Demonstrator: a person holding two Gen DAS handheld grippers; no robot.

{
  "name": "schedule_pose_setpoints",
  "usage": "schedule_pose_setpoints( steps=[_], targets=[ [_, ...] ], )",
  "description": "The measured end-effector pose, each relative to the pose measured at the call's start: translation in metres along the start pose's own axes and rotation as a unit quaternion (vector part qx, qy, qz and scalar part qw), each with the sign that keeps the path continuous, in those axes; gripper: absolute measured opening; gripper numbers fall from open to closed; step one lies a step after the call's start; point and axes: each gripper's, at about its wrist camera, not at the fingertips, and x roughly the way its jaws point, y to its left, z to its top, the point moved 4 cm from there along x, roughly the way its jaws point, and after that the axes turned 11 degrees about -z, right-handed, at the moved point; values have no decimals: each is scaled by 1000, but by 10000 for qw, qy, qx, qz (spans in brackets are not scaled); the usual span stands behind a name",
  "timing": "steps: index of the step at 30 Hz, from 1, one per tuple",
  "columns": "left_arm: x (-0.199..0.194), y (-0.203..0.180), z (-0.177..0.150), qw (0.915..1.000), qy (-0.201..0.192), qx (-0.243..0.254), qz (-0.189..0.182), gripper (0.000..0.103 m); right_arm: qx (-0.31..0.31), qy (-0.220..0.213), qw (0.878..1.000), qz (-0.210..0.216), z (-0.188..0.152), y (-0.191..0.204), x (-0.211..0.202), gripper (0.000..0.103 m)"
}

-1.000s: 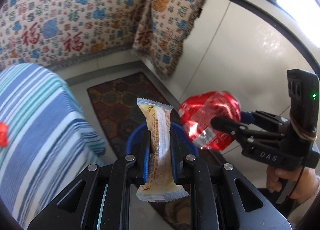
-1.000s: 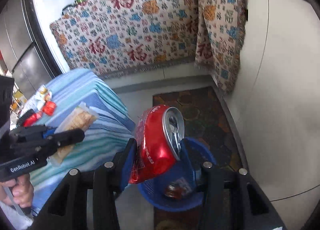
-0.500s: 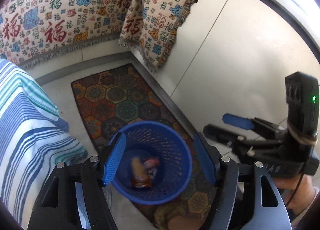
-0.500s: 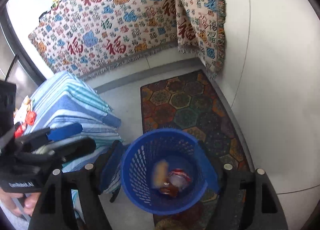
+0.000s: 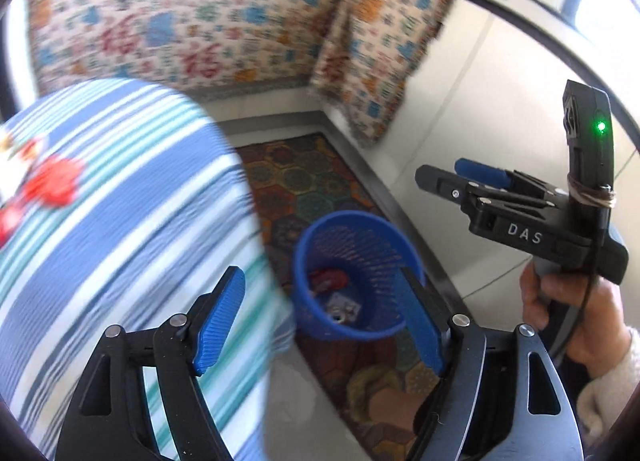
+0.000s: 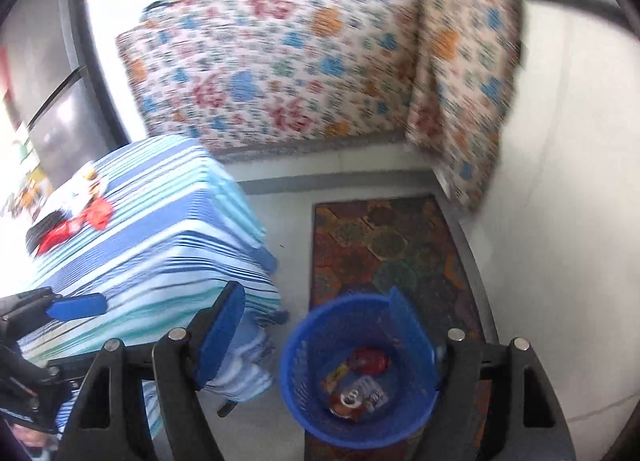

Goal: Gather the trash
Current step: 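Move both open tools back over the table toward the remaining wrappers, then push the left tool past the white floral box toward the black mesh sleeve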

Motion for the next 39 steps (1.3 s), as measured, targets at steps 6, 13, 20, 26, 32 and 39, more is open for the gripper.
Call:
schedule_pose_setpoints(
  steps=[6,13,20,26,32,39],
  targets=[
    [-65,54,-26,9966,-385,-173,703,84,-781,-436,9946,523,18,94,-18,77],
    [-126,156,-72,9816,-563,-965,1548,84,-1646,-442,9774,1249,23,201,-10,77],
    [-151,231,-103,9613,-563,-1537,2216,85,-2393,150,9616,1336,5,266,33,77],
    [-149,253,-107,9588,-361,-1194,2551,100,-2360,367,9618,1335,8,274,49,77],
    [-155,263,-106,9640,-377,-1181,2353,102,-2357,348,9605,1436,18,287,59,79],
    [-173,300,-91,9599,-587,-1597,2227,101,-2290,317,9626,1413,29,299,73,87]
  ],
)
